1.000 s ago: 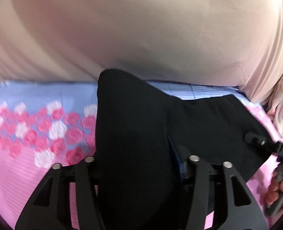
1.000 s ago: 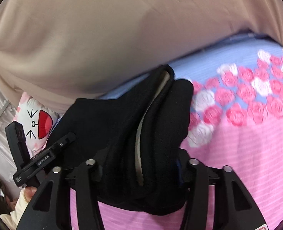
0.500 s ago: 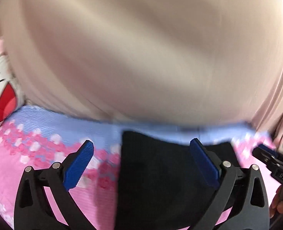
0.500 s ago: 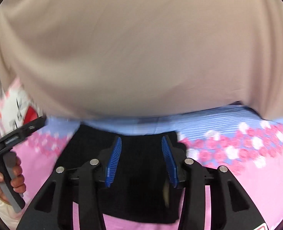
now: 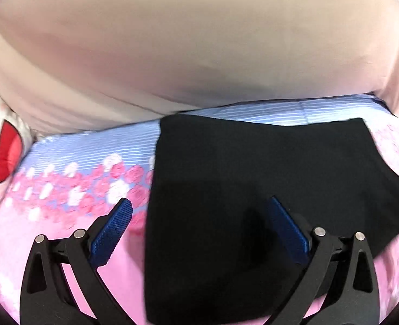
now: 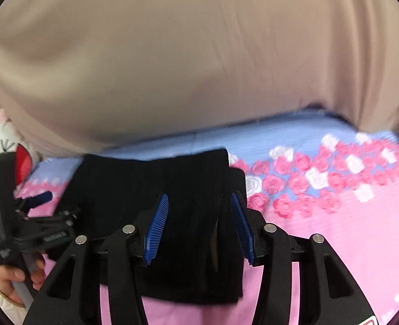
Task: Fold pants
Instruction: 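Lower the folded pants onto the bed and open both grippers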
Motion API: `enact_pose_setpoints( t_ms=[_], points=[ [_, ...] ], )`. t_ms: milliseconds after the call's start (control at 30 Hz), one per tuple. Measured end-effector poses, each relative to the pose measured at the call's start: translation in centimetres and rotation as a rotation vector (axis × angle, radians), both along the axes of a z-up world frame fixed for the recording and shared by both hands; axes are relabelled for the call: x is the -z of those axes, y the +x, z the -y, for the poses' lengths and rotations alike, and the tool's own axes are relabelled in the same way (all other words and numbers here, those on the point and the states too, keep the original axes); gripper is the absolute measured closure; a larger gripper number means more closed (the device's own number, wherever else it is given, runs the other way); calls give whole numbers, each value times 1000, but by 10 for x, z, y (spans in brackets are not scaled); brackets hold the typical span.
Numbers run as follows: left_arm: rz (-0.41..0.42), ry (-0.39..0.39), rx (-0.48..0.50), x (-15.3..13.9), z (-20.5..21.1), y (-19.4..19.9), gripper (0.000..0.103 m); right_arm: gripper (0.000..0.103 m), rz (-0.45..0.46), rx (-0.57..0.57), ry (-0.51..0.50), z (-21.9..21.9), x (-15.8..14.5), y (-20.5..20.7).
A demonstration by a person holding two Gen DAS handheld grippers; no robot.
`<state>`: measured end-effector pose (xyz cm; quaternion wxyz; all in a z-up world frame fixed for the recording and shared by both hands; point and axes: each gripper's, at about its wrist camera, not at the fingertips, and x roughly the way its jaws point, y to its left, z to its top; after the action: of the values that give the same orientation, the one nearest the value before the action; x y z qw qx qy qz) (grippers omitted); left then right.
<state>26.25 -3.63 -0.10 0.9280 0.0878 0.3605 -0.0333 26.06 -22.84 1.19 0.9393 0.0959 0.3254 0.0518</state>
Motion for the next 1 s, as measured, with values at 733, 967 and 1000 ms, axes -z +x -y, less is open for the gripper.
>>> enact_pose_setpoints(
  t_ms=[733, 967, 1000],
  points=[
    [7, -17, -31, -26, -36, -118, 5, 76, 1, 24, 27, -7, -8, -133],
    [74, 17, -24, -28, -32, -177, 5, 75, 2, 82, -10, -11, -1, -180],
    [80, 21, -24, -29, -31, -184, 5, 75, -1, 86, -29, -13, 1, -185]
  ],
)
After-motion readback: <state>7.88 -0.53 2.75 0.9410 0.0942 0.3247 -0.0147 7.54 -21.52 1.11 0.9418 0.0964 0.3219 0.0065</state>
